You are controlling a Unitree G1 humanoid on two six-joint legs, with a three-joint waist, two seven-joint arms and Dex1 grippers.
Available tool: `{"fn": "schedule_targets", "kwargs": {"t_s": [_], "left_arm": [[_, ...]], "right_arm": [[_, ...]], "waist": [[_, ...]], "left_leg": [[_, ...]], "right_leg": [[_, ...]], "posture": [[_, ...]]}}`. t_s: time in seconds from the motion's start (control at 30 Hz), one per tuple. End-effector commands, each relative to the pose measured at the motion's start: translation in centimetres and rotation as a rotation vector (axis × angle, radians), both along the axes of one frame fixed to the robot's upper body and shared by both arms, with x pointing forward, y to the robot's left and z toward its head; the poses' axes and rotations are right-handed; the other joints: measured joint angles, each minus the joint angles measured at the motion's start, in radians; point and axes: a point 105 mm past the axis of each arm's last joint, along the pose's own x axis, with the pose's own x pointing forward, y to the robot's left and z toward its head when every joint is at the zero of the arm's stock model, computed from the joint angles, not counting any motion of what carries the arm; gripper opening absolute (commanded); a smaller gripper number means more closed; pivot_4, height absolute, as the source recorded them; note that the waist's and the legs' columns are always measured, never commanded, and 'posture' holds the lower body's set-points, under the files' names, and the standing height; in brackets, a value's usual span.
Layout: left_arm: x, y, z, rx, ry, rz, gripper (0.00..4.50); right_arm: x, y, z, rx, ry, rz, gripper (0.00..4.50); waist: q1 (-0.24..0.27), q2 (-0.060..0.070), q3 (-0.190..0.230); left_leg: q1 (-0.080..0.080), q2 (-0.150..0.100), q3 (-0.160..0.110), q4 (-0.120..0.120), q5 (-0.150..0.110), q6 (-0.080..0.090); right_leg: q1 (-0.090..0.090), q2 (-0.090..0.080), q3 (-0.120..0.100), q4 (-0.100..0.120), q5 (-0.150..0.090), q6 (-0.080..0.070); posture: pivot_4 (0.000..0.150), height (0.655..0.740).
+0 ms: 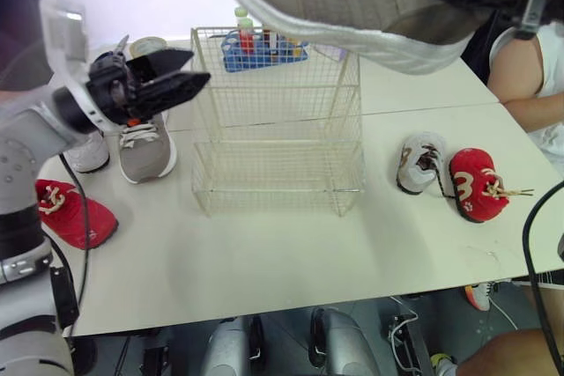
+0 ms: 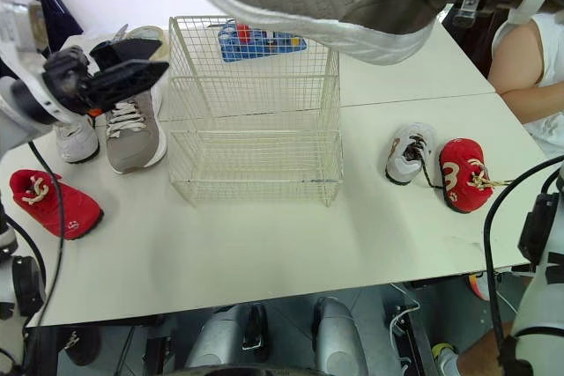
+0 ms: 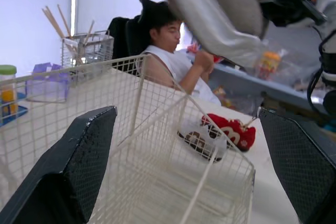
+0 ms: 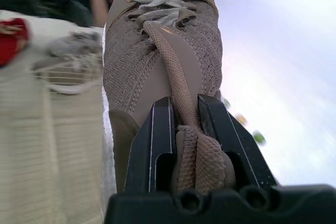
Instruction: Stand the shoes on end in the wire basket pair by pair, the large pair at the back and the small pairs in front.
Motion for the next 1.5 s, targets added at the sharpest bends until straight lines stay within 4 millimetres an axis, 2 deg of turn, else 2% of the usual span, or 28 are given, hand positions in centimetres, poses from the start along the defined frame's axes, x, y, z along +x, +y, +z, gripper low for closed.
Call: {"fn": "schedule_targets", "kwargs": {"t_s": [0.03, 0.13, 0.23, 0.33, 0.67, 0.87, 0.97, 1.1, 1.2, 1.37, 1.5], "left_arm": [[-1.0, 0.6, 2.1, -0.028, -0.002, -0.046, 4.5], [-1.1, 0.4, 2.2, 0.011, 0.081, -0.077, 4.5], [-1.7, 0.1, 2.5, 0.024, 0.099, -0.117, 4.5], [-1.4, 0.2, 2.6, 0.033, 0.141, -0.106, 4.5], [-0.1, -1.5, 1.6, 0.043, 0.215, -0.17, 4.5], [0.1, -2.0, 1.1, 0.057, 0.233, -0.189, 4.5], [0.0, -2.2, 0.7, 0.079, 0.233, -0.193, 3.69], [-0.3, -2.2, 0.5, 0.083, 0.233, -0.204, 1.81], [-0.4, -2.1, 0.6, 0.073, 0.233, -0.202, 0.97], [-0.4, -1.9, 0.5, 0.051, 0.233, -0.195, 0.81], [-0.3, -1.9, 0.8, 0.012, 0.218, -0.181, 0.81]], "right_arm": [[-0.6, 0.4, 0.9, -0.1, -0.118, 0.036, 0.19], [0.1, 1.5, 0.3, -0.175, -0.178, 0.069, 0.19], [1.2, 1.7, -0.5, -0.217, -0.211, 0.073, 0.19], [1.6, 2.0, -1.4, -0.26, -0.236, 0.095, 0.19], [0.4, 4.7, -2.8, -0.335, -0.279, 0.241, 0.19], [-0.4, 5.8, -2.9, -0.353, -0.29, 0.295, 0.19], [-0.4, 5.9, -2.7, -0.353, -0.297, 0.293, 0.19], [-0.1, 5.8, -2.3, -0.347, -0.313, 0.276, 0.19], [0.1, 5.7, -2.1, -0.34, -0.318, 0.268, 0.19], [0.4, 5.5, -1.6, -0.321, -0.313, 0.245, 0.19], [0.4, 4.8, -0.5, -0.289, -0.273, 0.211, 2.08]], "waist": [[0.002, 0.0, 0.0], [0.0, 0.0, 0.0], [0.0, 0.0, 0.0], [0.003, -0.001, 0.001], [0.001, -0.001, 0.001], [0.002, -0.001, 0.001], [0.002, -0.001, 0.001], [0.001, -0.001, 0.001], [0.002, -0.001, 0.001], [0.003, -0.001, 0.001], [0.002, -0.001, 0.001]], "left_leg": [[0.0, 0.0, 0.0, 0.0, 0.0, 0.0], [0.0, 0.0, 0.0, 0.001, 0.0, 0.0], [0.0, 0.0, 0.0, 0.001, 0.0, 0.0], [0.0, 0.0, 0.0, 0.0, 0.0, 0.0], [0.0, -0.001, 0.001, 0.001, 0.001, -0.001], [0.0, -0.002, 0.0, 0.002, 0.001, -0.001], [0.0, -0.002, 0.0, 0.002, 0.001, -0.001], [0.0, -0.002, 0.0, 0.002, 0.001, -0.002], [0.0, -0.001, 0.0, 0.002, 0.001, -0.002], [0.0, -0.001, 0.0, 0.002, 0.001, -0.002], [0.0, -0.001, 0.0, 0.003, 0.001, -0.002]], "right_leg": [[0.0, 0.0, 0.0, 0.0, 0.0, 0.0], [0.0, 0.0, 0.0, 0.001, 0.0, 0.0], [0.0, 0.0, 0.0, 0.001, 0.0, 0.0], [0.0, 0.0, 0.0, 0.001, 0.0, 0.0], [0.0, 0.0, 0.0, 0.004, 0.0, 0.0], [-0.001, 0.0, 0.0, 0.009, 0.0, 0.001], [-0.001, 0.0, 0.0, 0.009, 0.0, 0.001], [-0.001, 0.0, 0.0, 0.009, 0.0, 0.001], [-0.001, 0.0, 0.0, 0.01, 0.0, 0.001], [-0.001, 0.0, 0.0, 0.01, 0.0, 0.001], [-0.001, 0.0, 0.0, 0.01, 0.0, 0.001]], "posture": [[0.15, 0.74], [0.15, 0.74], [0.15, 0.74], [0.15, 0.74], [0.15, 0.74], [0.15, 0.74], [0.15, 0.74], [0.15, 0.74], [0.15, 0.74], [0.15, 0.74], [0.15, 0.74]]}}
